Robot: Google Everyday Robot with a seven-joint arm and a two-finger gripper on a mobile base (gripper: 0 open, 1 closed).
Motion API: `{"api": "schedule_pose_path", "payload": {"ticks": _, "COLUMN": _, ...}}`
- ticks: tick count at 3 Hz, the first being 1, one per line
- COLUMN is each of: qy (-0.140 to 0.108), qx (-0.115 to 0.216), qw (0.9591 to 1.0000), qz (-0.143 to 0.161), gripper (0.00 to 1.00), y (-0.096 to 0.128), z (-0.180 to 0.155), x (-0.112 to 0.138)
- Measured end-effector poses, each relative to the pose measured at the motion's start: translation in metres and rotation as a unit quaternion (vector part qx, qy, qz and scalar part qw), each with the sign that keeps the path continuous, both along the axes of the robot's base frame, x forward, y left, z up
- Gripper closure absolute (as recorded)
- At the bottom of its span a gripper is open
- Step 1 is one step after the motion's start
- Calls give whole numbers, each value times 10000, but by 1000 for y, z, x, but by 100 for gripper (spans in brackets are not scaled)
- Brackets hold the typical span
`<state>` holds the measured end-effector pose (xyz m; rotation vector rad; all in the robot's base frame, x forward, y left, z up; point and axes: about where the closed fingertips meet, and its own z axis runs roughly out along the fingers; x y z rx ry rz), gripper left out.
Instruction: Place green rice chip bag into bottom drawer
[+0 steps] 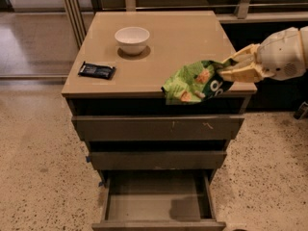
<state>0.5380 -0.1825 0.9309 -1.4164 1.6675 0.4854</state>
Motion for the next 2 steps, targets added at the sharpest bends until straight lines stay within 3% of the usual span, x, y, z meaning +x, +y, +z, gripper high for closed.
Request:
{"api": "schedule_pose_path", "payload": {"ticks": 1, "qy": 327, "qx": 235, "qw": 9990, "qz": 201, "gripper": 100, "y": -3, "z": 27, "x": -51}}
{"api": "schedule_pose_path", "payload": {"ticks": 2, "qy": 388, "qx": 239, "qw": 9986, "qz": 287, "gripper": 100, "y": -1, "z": 26, "x": -56}}
